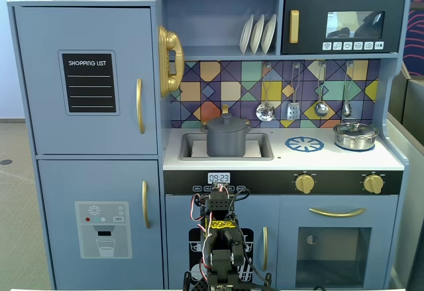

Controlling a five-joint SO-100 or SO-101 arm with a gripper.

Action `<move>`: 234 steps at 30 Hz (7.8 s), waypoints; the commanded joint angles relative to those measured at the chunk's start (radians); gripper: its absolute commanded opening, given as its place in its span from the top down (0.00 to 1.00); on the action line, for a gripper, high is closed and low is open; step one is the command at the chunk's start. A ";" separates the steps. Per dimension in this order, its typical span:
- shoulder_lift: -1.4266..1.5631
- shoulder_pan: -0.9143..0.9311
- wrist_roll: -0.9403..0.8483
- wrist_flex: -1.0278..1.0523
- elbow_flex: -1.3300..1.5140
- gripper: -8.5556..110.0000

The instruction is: Take off the lid from the gray recipient and place it on the counter

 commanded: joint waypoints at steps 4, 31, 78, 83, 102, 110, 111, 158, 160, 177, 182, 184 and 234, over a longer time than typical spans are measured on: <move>-0.006 0.114 -0.012 0.176 0.002 0.93; -0.305 0.143 -0.104 -0.586 -0.762 0.93; -1.132 0.097 -0.041 -1.197 -1.229 0.82; -1.141 0.084 -0.041 -1.224 -1.229 0.93; -1.063 0.236 -0.086 -1.220 -1.338 0.93; -0.976 0.511 -0.060 -1.307 -1.154 0.93; -0.969 0.537 -0.055 -1.336 -1.118 0.93; -1.371 0.664 -0.043 -1.640 -1.028 0.69; -1.359 0.673 -0.055 -1.634 -1.026 0.67; -0.821 0.541 0.049 -0.828 -1.118 0.81; -0.523 0.374 0.034 -0.339 -1.017 0.92; -0.430 0.308 0.011 -0.256 -0.943 0.93; -0.006 0.034 0.025 0.176 0.002 0.90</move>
